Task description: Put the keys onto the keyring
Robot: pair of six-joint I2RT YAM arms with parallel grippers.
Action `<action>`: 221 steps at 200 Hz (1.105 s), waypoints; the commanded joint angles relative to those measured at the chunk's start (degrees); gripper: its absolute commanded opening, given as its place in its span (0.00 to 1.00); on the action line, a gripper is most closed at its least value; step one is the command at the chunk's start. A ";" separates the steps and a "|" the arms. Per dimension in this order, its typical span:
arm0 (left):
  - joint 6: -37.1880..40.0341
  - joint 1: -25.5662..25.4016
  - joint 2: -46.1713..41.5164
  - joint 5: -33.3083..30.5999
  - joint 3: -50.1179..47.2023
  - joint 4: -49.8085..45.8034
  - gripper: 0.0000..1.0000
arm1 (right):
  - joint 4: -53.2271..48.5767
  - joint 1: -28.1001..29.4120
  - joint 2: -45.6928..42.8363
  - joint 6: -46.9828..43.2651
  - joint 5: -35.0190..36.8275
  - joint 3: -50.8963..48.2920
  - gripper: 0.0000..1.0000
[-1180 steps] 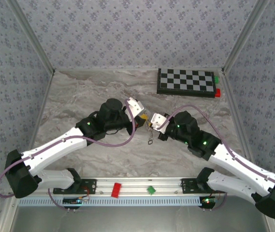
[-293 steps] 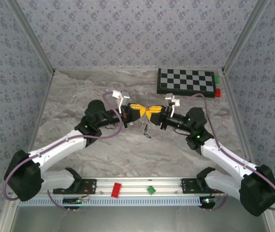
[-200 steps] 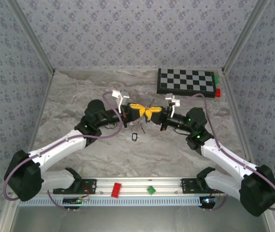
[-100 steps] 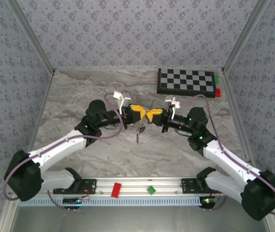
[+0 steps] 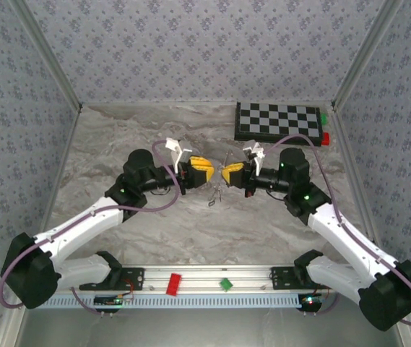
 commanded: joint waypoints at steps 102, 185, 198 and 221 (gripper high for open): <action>6.73 0.10 3.72 4.99 5.24 -6.42 0.34 | -23.90 -0.56 6.34 -14.34 -7.28 13.77 0.00; 7.35 0.11 5.54 4.88 6.00 -7.07 0.37 | -23.19 -0.52 6.80 -14.20 -8.45 13.46 0.00; 7.43 0.09 5.82 6.06 5.89 -7.06 0.37 | -23.09 -0.55 6.88 -14.11 -8.58 13.45 0.00; 7.79 0.15 6.31 7.62 6.01 -7.54 0.36 | -22.97 -0.61 6.88 -14.11 -8.80 13.38 0.00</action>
